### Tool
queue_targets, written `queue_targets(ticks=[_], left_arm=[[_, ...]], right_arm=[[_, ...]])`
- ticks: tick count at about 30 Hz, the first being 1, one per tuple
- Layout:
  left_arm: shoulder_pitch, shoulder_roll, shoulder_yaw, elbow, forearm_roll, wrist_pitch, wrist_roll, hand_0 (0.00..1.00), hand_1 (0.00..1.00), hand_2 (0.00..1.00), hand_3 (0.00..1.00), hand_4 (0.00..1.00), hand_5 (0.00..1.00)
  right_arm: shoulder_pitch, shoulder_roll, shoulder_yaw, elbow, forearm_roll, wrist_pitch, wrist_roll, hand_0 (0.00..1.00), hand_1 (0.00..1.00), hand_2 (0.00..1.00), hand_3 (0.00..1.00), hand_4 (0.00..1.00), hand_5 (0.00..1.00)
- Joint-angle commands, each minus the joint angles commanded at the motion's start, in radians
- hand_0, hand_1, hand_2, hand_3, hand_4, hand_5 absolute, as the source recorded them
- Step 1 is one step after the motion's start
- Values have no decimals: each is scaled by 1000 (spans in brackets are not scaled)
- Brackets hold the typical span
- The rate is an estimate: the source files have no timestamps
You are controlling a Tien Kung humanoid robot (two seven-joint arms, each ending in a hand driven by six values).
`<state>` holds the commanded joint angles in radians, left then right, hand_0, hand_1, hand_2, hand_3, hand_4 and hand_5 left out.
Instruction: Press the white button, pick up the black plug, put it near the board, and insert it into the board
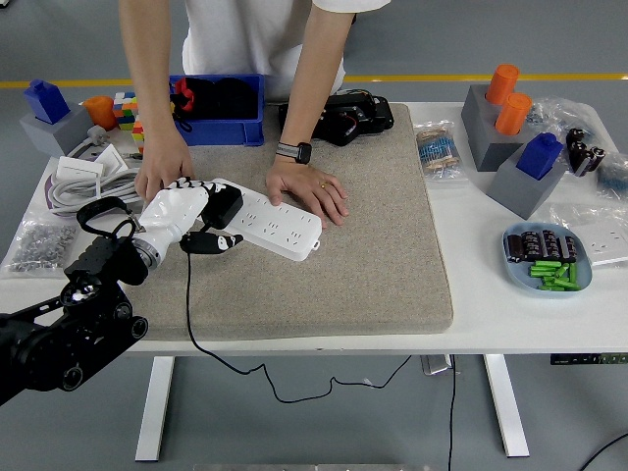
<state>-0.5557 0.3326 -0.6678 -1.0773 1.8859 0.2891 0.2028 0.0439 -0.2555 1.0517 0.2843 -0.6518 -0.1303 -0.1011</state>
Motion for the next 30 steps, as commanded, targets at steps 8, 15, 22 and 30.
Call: queue_targets(ticks=[8, 15, 22, 30], left_arm=[[41, 18, -150, -94, 30, 19, -8, 971, 958, 923, 876, 850, 502], [69, 28, -284, -110, 40, 25, -16, 970, 962, 929, 883, 849, 514], [42, 49, -374, -58, 23, 5, -5, 970, 972, 938, 891, 848, 535], [25, 44, -411, -19, -14, -34, 23, 971, 978, 953, 900, 849, 576]], right_arm=[[-1, 2, 18, 2, -6, 1, 0, 702, 621, 631, 611, 639, 347], [-9, 1, 36, 1, -13, 2, -3, 702, 621, 630, 611, 639, 345], [-16, -6, 58, -4, -17, 15, -2, 704, 620, 632, 615, 655, 338], [-17, -15, 86, -6, -24, 27, -6, 707, 627, 639, 623, 706, 350]])
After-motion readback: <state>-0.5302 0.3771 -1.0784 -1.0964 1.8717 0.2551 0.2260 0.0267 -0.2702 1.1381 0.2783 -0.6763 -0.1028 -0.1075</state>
